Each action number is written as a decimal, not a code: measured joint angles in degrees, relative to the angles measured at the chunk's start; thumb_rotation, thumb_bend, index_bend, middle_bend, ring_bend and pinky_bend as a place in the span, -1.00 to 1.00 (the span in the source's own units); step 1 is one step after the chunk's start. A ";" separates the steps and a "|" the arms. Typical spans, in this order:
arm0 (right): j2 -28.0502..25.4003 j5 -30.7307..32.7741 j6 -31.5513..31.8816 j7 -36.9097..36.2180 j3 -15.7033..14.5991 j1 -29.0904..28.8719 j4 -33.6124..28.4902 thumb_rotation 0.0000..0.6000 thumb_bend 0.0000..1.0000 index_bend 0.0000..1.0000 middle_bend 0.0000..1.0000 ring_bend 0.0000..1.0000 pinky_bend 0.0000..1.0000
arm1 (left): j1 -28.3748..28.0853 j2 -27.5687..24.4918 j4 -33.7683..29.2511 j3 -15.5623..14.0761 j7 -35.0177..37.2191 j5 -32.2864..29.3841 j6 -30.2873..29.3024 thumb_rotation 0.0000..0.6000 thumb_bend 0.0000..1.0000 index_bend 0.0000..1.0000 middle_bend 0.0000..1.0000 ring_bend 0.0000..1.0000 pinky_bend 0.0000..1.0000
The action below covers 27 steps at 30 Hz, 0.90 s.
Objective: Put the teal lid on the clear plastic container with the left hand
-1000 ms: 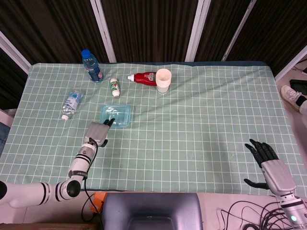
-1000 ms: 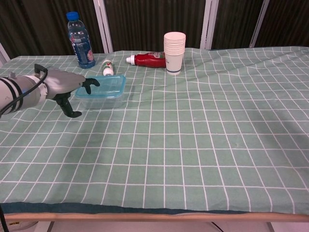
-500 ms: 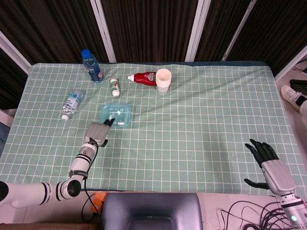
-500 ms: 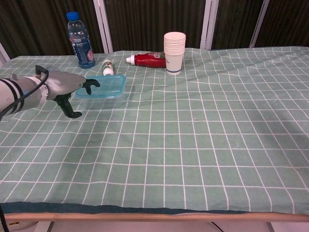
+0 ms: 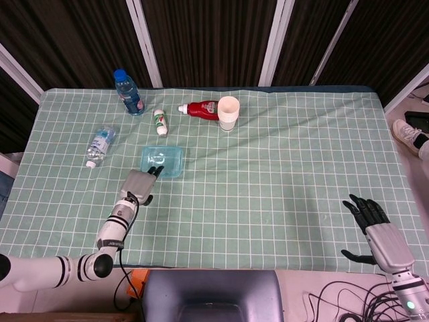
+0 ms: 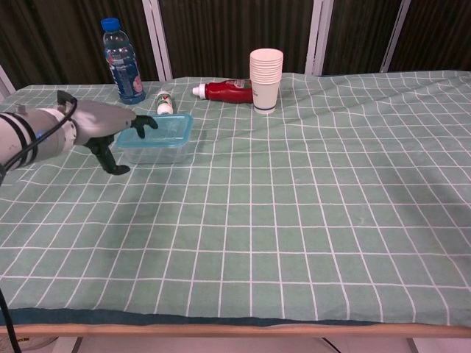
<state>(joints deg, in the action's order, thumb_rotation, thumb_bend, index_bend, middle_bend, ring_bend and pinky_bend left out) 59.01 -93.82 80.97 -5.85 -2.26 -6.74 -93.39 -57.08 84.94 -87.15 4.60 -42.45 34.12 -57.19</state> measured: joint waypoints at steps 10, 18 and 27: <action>0.08 -0.57 0.64 0.51 -0.19 0.30 0.07 1.00 -0.76 -1.00 -1.00 -1.00 -1.00 | 7.58 -7.43 -14.22 -1.40 7.31 23.47 -14.95 1.00 -0.37 -1.00 -0.99 -0.94 -0.68; 1.39 0.47 -0.68 5.37 -0.24 0.26 -0.53 1.00 -0.76 -1.00 -1.00 -1.00 -1.00 | 28.00 -10.61 -12.05 -14.45 21.76 49.46 -37.01 1.00 -0.38 -1.00 -1.00 -1.00 -1.00; 2.72 1.87 1.38 8.64 0.38 1.76 -1.14 1.00 -0.76 -1.00 -1.00 -1.00 -1.00 | 42.26 -9.86 4.32 -19.09 41.76 54.81 -43.22 1.00 -0.38 -1.00 -1.00 -1.00 -1.00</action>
